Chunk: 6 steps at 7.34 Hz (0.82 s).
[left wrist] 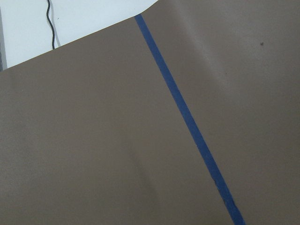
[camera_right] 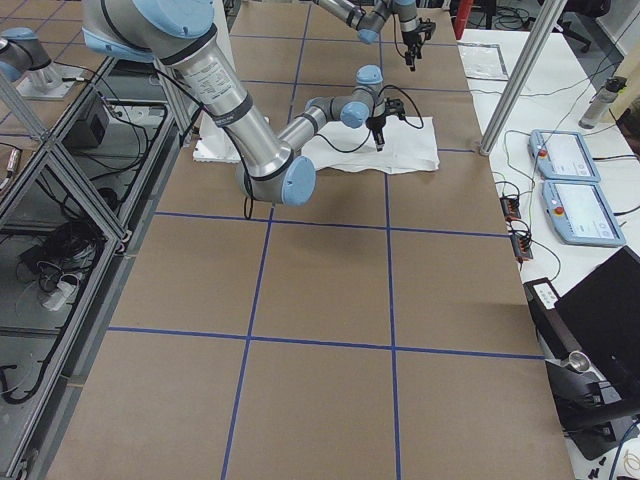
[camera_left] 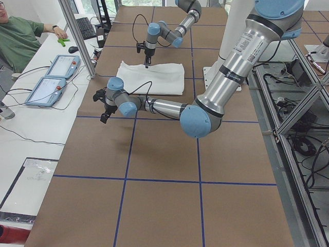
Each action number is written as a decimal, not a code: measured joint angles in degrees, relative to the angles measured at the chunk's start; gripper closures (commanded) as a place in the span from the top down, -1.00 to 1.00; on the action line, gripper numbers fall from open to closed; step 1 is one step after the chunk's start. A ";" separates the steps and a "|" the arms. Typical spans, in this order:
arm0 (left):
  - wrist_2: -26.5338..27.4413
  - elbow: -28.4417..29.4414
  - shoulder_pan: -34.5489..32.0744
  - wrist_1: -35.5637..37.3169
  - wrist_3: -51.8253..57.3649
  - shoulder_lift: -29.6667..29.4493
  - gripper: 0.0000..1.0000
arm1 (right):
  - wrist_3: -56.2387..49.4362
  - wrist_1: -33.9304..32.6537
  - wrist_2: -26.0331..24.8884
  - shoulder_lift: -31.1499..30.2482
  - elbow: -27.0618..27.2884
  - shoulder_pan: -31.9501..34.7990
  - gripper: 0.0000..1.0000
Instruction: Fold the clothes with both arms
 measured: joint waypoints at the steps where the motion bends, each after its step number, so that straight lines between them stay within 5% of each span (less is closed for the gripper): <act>1: 0.00 0.00 0.01 0.00 0.00 0.00 1.00 | 0.10 0.07 0.35 -0.15 -0.14 0.17 -0.21; 2: 0.00 0.00 0.01 0.00 0.00 0.00 1.00 | 0.15 0.13 0.48 -0.31 -0.34 0.14 -0.31; 4: 0.00 0.00 0.01 -0.04 0.02 0.00 1.00 | 0.29 0.17 0.52 -0.33 -0.64 0.06 -1.00; 6: 0.00 0.00 0.01 -0.05 0.04 0.00 1.00 | 0.64 0.12 0.47 -0.09 -0.65 0.03 -1.00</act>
